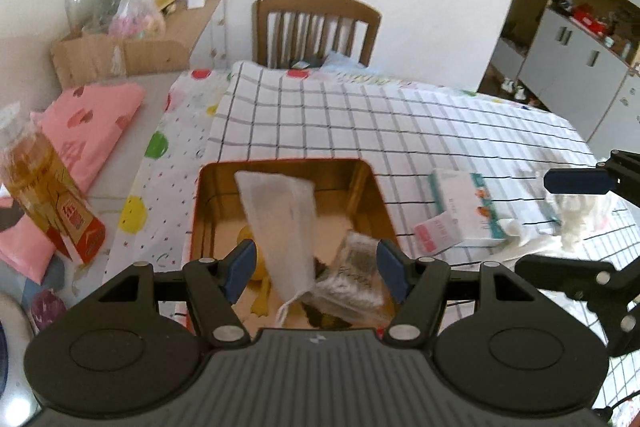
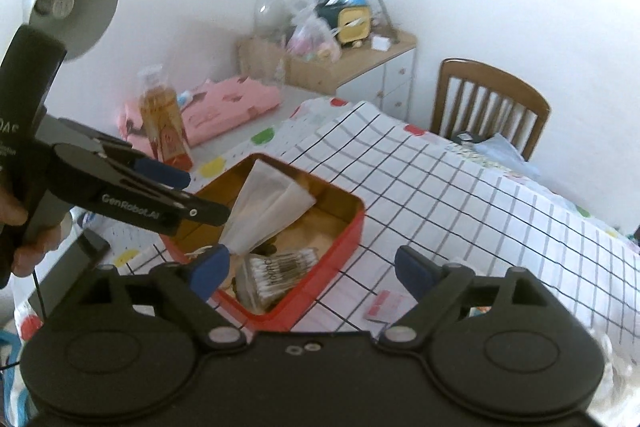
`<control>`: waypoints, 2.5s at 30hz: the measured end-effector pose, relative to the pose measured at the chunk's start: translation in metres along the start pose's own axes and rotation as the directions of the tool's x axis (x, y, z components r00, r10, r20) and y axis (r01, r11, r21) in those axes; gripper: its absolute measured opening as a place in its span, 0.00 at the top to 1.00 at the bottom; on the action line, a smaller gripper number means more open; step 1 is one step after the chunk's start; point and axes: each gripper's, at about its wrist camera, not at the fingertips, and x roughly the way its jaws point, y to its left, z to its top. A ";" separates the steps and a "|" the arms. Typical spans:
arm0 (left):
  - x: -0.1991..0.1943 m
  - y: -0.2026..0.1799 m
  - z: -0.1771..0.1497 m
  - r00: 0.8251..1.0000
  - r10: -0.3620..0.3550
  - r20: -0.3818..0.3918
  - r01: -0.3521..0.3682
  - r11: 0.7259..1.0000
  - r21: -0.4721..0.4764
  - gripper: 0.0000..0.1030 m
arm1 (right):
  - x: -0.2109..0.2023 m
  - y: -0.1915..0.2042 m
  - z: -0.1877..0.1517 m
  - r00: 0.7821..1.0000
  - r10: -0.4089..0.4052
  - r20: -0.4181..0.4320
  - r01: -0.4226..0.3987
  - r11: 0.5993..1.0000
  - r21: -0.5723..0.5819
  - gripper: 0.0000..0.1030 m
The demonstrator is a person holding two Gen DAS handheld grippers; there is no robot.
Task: Organize soft objects
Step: 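Move both tools back over the white cloths on the table, then lower the right tool onto the white cloth and close it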
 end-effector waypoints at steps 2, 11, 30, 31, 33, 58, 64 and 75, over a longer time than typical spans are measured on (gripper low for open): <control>-0.007 -0.006 0.000 1.000 -0.009 0.016 0.008 1.000 0.012 0.29 | -0.012 -0.004 -0.004 1.000 -0.009 0.017 0.009 1.000 0.020 0.10; -0.027 -0.039 -0.002 0.996 -0.068 0.059 0.063 0.995 0.079 0.18 | -0.066 -0.024 -0.030 0.993 -0.083 0.079 0.073 0.991 0.116 0.01; 0.000 -0.110 0.002 0.968 -0.238 0.072 0.231 0.968 0.093 0.02 | -0.115 -0.066 -0.106 0.974 -0.227 0.017 0.219 0.952 0.213 0.00; 0.003 -0.115 0.001 0.966 -0.246 0.078 0.239 0.966 0.096 0.02 | -0.115 -0.068 -0.109 0.973 -0.231 0.011 0.224 0.951 0.213 0.00; 0.009 -0.125 -0.001 0.967 -0.241 0.085 0.230 0.966 0.115 0.00 | -0.115 -0.073 -0.116 0.970 -0.242 -0.007 0.238 0.948 0.213 0.00; 0.079 -0.213 -0.090 0.959 -0.255 -0.122 0.280 0.919 0.276 0.00 | -0.011 -0.152 -0.132 0.976 -0.130 -0.176 0.172 0.952 0.252 0.01; 0.089 -0.213 -0.102 0.960 -0.234 -0.156 0.269 0.927 0.261 0.00 | 0.020 -0.153 -0.132 0.973 -0.103 -0.205 0.147 0.967 0.210 0.01; 0.101 -0.223 -0.118 0.968 -0.172 -0.181 0.223 0.922 0.318 0.01 | 0.057 -0.150 -0.134 0.959 -0.123 -0.254 0.159 0.979 0.124 0.01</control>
